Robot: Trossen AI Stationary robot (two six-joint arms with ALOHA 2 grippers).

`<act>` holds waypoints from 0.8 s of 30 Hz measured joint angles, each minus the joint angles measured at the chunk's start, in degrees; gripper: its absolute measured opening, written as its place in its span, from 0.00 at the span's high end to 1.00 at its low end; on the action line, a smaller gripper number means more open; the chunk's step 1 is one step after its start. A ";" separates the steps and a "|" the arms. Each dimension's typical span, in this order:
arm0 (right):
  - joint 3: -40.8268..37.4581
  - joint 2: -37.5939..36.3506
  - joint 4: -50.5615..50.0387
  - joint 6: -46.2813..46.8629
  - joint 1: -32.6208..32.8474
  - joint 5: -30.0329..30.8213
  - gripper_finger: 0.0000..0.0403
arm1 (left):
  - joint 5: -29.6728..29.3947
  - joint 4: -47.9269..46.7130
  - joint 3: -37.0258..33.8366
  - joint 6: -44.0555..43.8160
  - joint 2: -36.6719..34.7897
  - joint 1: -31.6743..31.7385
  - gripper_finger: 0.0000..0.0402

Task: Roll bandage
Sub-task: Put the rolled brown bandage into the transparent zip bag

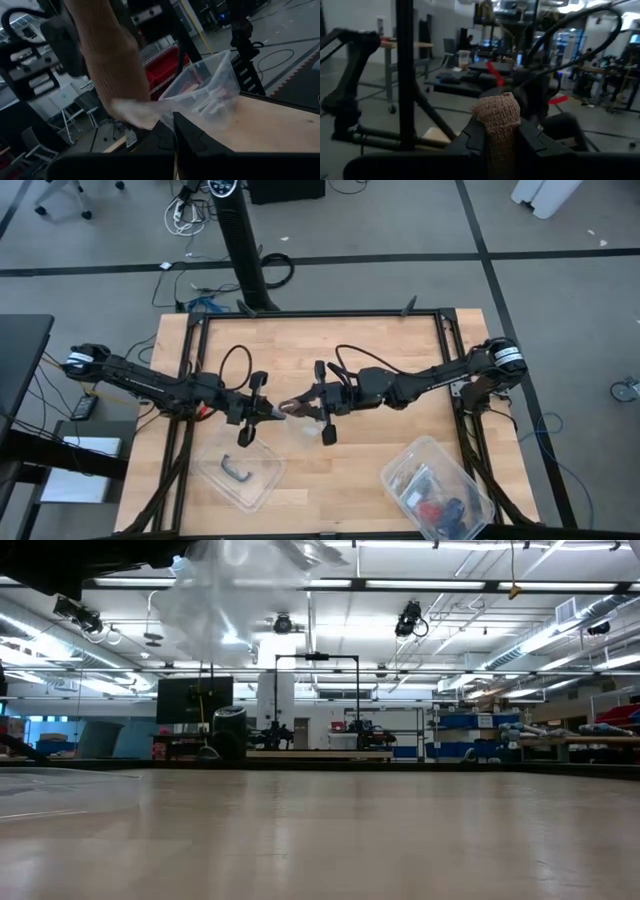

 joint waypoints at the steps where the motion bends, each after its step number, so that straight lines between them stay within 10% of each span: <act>1: -0.01 0.12 -0.20 0.01 -0.32 -1.08 0.88 | 0.00 0.04 0.00 0.00 0.00 0.00 1.00; 8: 0.02 2.55 2.75 3.35 -2.29 -9.12 0.88 | -0.68 -0.14 0.00 -0.07 0.00 0.00 1.00; 18: 0.02 1.65 -2.71 -0.70 -2.17 1.53 0.88 | -0.83 -1.28 0.00 -0.98 0.00 -1.04 1.00; 24: 0.02 1.65 -2.36 0.74 -1.85 -2.85 0.88 | -1.90 -1.59 0.00 -0.98 0.00 -1.11 1.00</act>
